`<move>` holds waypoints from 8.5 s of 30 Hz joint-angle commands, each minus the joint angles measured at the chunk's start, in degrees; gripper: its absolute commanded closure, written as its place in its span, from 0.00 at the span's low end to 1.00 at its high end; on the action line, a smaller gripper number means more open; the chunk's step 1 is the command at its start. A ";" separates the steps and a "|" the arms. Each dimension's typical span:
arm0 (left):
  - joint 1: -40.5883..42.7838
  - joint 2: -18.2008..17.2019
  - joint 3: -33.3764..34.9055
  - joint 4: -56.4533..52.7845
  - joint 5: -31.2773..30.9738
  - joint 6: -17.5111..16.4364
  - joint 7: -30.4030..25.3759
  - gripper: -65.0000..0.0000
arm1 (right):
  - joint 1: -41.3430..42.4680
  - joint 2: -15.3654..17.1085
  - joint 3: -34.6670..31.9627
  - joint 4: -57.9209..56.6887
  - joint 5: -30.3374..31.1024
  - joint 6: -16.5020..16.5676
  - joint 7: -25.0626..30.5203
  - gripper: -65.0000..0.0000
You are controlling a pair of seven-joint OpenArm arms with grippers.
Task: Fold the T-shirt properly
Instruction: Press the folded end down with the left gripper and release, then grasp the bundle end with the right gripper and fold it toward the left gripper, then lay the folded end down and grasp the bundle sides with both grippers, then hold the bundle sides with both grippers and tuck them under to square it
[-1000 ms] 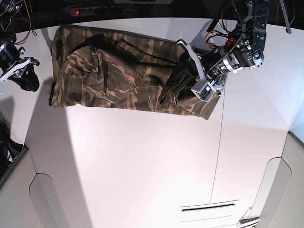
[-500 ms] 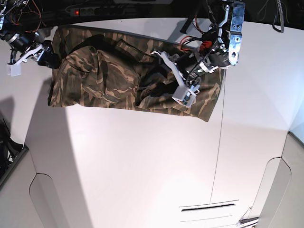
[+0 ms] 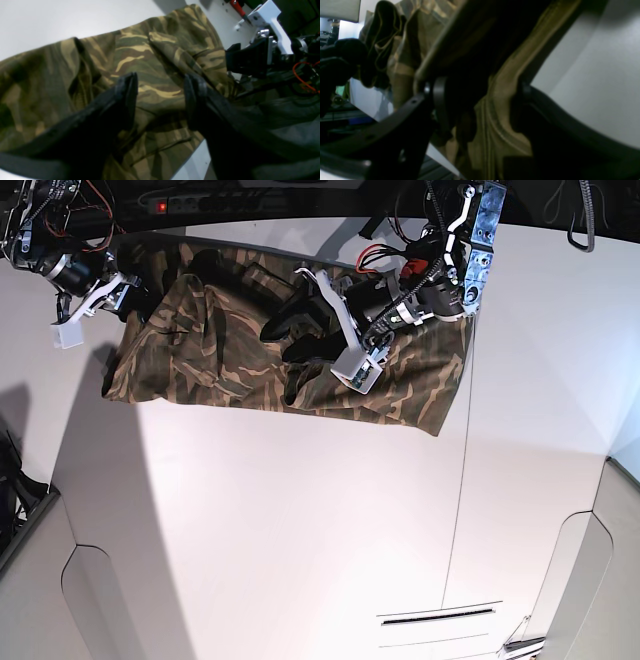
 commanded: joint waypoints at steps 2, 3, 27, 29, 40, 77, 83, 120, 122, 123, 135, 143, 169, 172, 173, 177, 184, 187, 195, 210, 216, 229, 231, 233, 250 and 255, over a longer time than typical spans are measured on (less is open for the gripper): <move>-0.31 0.02 0.02 0.81 -1.18 -0.24 -1.03 0.50 | -0.04 0.72 0.57 1.68 2.21 0.63 -3.15 0.51; -0.33 0.02 -0.07 0.83 -1.18 -0.24 -1.07 0.50 | -0.04 0.79 1.14 2.21 3.58 1.14 -4.48 0.51; -0.35 0.02 -0.07 0.87 -0.76 -0.70 -0.83 0.50 | -0.04 -0.22 8.15 5.77 2.23 1.44 -1.95 0.34; -0.35 0.02 -0.13 1.46 -0.81 -2.21 -0.85 0.50 | -0.04 -0.22 6.86 5.40 0.68 1.40 -1.40 0.34; -0.31 0.00 -1.03 9.66 -0.52 -3.23 1.31 0.50 | -0.04 -0.22 0.46 4.94 -4.94 -0.09 1.66 0.34; 6.78 -2.99 -35.50 9.64 -3.78 -3.23 6.23 0.50 | 0.15 10.47 0.74 4.96 -10.14 -0.07 3.50 1.00; 11.28 -2.95 -35.58 9.27 -4.24 -3.21 6.43 0.50 | 4.98 15.72 2.84 5.03 -7.19 -0.09 -0.52 1.00; 12.87 -2.86 -27.76 -2.95 -9.75 -3.26 3.26 0.50 | 9.49 -7.50 -47.30 25.70 -27.54 0.35 3.65 0.47; 12.87 -2.86 -27.76 -2.95 -9.77 -3.26 3.26 0.50 | 9.53 -7.52 -51.04 25.73 -28.33 0.35 5.07 0.47; 12.85 -2.86 -27.76 -2.95 -9.77 -3.26 3.26 0.50 | 9.55 -7.54 -52.63 25.73 -28.61 0.35 5.62 0.47; 12.87 -2.86 -29.16 -2.23 -19.30 -5.28 7.82 0.50 | 12.87 -7.67 -53.00 34.10 -35.69 -2.10 6.03 0.61; 12.87 -2.89 -30.03 -2.23 -19.45 -5.28 7.80 0.50 | 13.00 -7.61 -35.19 35.56 -41.83 -6.73 6.34 1.00; 11.06 -2.84 -30.01 -2.23 -19.23 -5.28 7.76 0.50 | 3.65 -6.21 -43.76 24.48 -19.71 0.17 -1.46 1.00; 10.80 -2.93 -30.01 -2.23 -19.32 -5.28 7.76 0.50 | 4.85 -6.21 -42.95 26.53 -21.64 0.15 0.04 1.00; 10.78 -3.08 -30.03 -2.23 -19.71 -5.28 7.78 0.50 | 5.42 -6.21 -42.45 26.97 -22.49 0.09 0.90 1.00; 10.84 -3.17 -30.23 1.16 -20.94 -5.28 7.85 0.72 | 8.39 -6.23 -38.84 27.21 -26.64 -0.26 4.90 1.00; 11.52 -2.69 -29.77 14.16 -20.98 -5.28 11.30 0.94 | 14.23 -6.21 -27.50 26.40 -30.29 -1.60 7.76 1.00; 11.93 -2.69 -27.26 15.74 -20.87 -5.28 11.87 0.94 | 17.09 -6.21 -22.97 23.98 -29.59 -1.57 8.66 1.00; 12.72 -2.69 -10.38 12.00 -14.75 -5.28 11.63 0.94 | 26.56 -6.25 -21.70 6.40 -26.47 -1.53 11.65 1.00; 8.41 -3.06 -5.97 -1.09 0.07 -5.25 7.30 0.94 | 34.12 -5.81 -30.47 -19.06 -26.67 0.17 12.28 1.00; 3.52 -3.06 -12.52 -1.64 1.01 -3.56 7.30 0.94 | 33.92 -4.22 -30.36 -19.02 -26.10 0.17 9.88 1.00; -11.34 -2.99 -14.58 -14.93 5.11 1.14 3.69 0.94 | 29.62 -3.06 -30.25 -16.37 -17.09 0.22 4.48 1.00; -12.68 -2.99 -14.58 -16.46 5.33 1.11 3.54 0.94 | 26.73 -3.08 -30.25 -13.77 -16.15 0.22 4.48 1.00; -13.51 -2.99 -14.60 -17.16 5.31 1.11 3.39 0.94 | 23.67 -3.21 -30.25 -10.34 -15.93 0.22 4.50 1.00; -14.16 -3.87 -20.83 -6.88 1.29 1.09 8.17 0.94 | 24.92 -4.59 -24.52 3.30 -16.50 0.17 8.24 1.00; -12.13 -4.44 -22.51 -6.01 -3.65 0.98 8.81 0.94 | 28.85 -8.96 -25.44 2.23 -19.54 0.20 9.68 1.00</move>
